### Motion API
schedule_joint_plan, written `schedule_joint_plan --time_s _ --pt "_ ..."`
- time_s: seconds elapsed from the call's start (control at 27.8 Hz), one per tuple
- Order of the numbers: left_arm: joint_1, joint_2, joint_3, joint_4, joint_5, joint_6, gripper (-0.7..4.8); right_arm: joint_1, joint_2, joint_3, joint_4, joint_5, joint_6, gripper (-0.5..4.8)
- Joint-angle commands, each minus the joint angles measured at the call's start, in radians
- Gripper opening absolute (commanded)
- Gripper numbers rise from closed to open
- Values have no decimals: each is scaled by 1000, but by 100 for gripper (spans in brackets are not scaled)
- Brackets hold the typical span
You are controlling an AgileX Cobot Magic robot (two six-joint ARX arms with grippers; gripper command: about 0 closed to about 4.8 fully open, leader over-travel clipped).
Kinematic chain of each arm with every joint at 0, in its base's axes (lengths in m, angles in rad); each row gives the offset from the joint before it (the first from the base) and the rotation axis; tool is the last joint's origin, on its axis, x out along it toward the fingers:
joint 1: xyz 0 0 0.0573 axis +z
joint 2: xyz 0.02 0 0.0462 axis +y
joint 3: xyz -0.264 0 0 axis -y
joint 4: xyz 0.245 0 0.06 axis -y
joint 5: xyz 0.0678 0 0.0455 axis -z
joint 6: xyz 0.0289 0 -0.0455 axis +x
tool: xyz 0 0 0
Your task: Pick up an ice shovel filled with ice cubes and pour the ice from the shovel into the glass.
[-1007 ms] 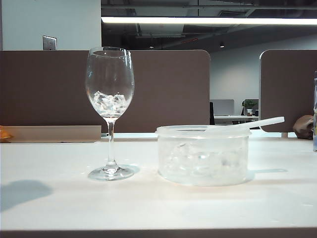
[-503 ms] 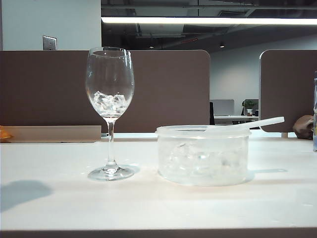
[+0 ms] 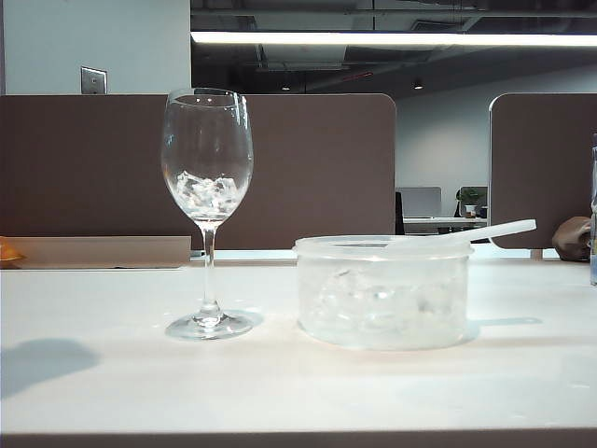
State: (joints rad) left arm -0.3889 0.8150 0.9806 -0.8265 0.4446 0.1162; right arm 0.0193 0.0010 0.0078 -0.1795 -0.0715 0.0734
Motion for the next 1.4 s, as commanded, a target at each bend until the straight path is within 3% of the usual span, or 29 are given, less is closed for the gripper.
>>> schedule_joint_plan --time_s 0.04,0.25,0.97,1.26,1.4 --pt "1 -2 3 13 4 4 -2 0 1 -7 6 2 2 -5" --pt "1 -2 3 13 4 4 -3 -2 1 -7 5 80 -3 -5" --pt "-3 -3 3 13 4 5 -3 0 1 -7 3 76 -2 -5" --pt "21 -116 2 65 -109 55 -3 0 1 -7 3 76 -2 -5" --pt "146 -270 0 92 -199 68 -3 0 1 -7 3 76 -2 -5"
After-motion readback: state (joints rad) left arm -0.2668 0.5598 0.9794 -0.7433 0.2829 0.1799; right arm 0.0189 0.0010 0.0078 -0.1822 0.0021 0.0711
